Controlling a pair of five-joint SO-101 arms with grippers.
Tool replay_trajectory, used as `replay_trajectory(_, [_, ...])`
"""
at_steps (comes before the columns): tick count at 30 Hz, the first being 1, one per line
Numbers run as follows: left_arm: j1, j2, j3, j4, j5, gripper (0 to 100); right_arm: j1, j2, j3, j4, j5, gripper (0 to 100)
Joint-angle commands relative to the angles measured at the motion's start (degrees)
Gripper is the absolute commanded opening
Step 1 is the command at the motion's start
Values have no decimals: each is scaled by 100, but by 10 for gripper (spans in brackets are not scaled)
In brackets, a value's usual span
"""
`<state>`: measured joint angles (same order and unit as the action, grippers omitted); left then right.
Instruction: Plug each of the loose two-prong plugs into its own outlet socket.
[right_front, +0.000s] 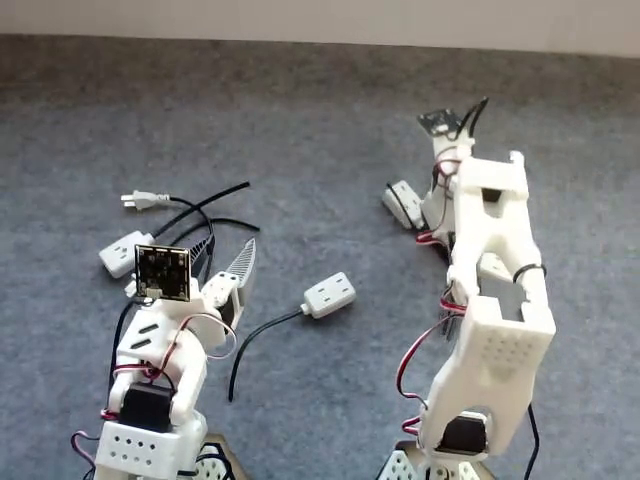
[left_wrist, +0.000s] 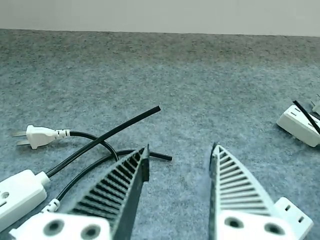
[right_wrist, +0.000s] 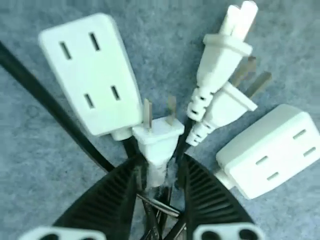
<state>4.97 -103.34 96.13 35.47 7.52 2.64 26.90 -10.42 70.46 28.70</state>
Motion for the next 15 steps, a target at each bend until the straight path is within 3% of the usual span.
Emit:
replay_trajectory(1, [66,4,92,-158,-18,207,-119,-453,-760,593,-62,96])
replay_trajectory(6, [66,-4,92,-158,-18,207,-127,-418,-954,716,-563,149])
replay_trajectory(15, [66,-4,92,-158,-18,207,-136,453,-813,690,-607,185])
